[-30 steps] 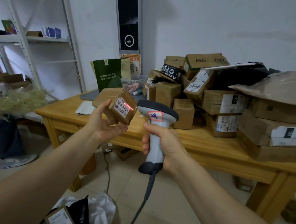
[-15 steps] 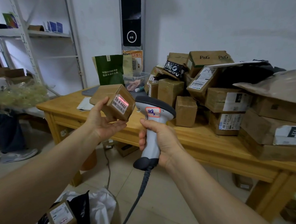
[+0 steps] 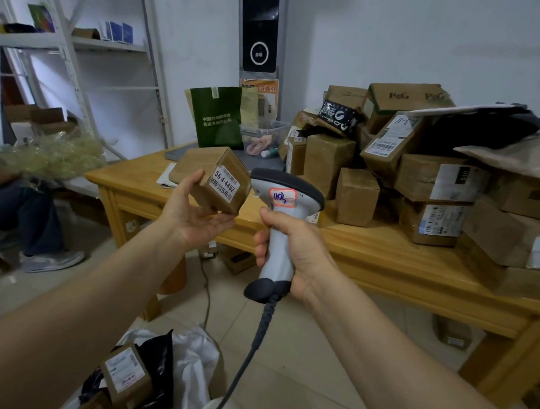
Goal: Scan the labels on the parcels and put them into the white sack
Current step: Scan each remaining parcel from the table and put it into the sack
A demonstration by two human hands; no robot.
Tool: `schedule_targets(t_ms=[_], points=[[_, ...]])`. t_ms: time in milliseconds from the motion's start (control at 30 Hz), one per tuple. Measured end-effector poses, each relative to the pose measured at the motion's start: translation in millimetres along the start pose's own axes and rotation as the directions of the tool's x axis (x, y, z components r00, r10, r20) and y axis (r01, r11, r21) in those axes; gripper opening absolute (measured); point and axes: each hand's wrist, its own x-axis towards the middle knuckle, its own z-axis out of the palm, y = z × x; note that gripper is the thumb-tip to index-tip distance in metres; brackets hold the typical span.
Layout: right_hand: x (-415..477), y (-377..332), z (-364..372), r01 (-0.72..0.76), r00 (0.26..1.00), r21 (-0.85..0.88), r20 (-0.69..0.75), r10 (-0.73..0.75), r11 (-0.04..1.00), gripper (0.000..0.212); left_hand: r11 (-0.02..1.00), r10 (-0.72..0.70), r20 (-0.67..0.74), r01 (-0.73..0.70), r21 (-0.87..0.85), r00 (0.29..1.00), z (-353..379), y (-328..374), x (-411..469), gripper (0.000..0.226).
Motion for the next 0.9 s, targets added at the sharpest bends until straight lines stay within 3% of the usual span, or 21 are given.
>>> schedule_targets(t_ms=[133, 233, 433, 633, 700, 767, 833, 900], points=[[6.4, 8.3, 3.2, -0.017, 0.999, -0.032, 0.027, 0.018, 0.999, 0.012, 0.998, 0.063, -0.077, -0.061, 0.028, 0.995, -28.1, 15.6, -4.8, 0.072], [12.3, 28.9, 3.2, -0.097, 0.995, -0.064, 0.029, 0.099, 0.993, 0.012, 0.992, 0.111, -0.267, -0.092, 0.083, 0.957, -77.2, 18.8, -8.3, 0.052], [35.6, 93.9, 15.4, -0.301, 0.954, -0.113, -0.032, 0.299, 0.947, 0.012, 0.989, 0.047, -0.633, 0.055, 0.14, 0.773, -207.8, 2.6, -22.2, 0.05], [72.9, 161.4, 29.1, -0.486, 0.874, -0.138, -0.058, 0.483, 0.863, 0.017, 0.967, 0.028, -0.784, 0.181, 0.178, 0.62, -314.8, -36.3, -16.6, 0.042], [85.4, 184.2, 33.4, -0.534, 0.845, -0.141, -0.063, 0.531, 0.834, 0.017, 0.955, 0.075, -0.779, 0.179, 0.235, 0.622, -344.7, -53.1, -8.1, 0.031], [99.2, 205.5, 38.2, -0.562, 0.826, -0.161, -0.079, 0.557, 0.811, 0.013, 0.909, 0.136, -0.776, 0.235, 0.345, 0.616, -371.7, -63.2, 3.4, 0.018], [114.0, 224.8, 42.5, -0.588, 0.808, -0.174, -0.1, 0.58, 0.79, 0.01, 0.82, 0.21, -0.787, 0.333, 0.465, 0.58, -398.6, -69.9, 18.1, 0.037], [131.0, 241.2, 44.9, -0.614, 0.789, -0.178, -0.122, 0.602, 0.769, 0.01, 0.653, 0.295, -0.785, 0.485, 0.582, 0.544, -415.8, -73.1, 36.8, 0.052]])
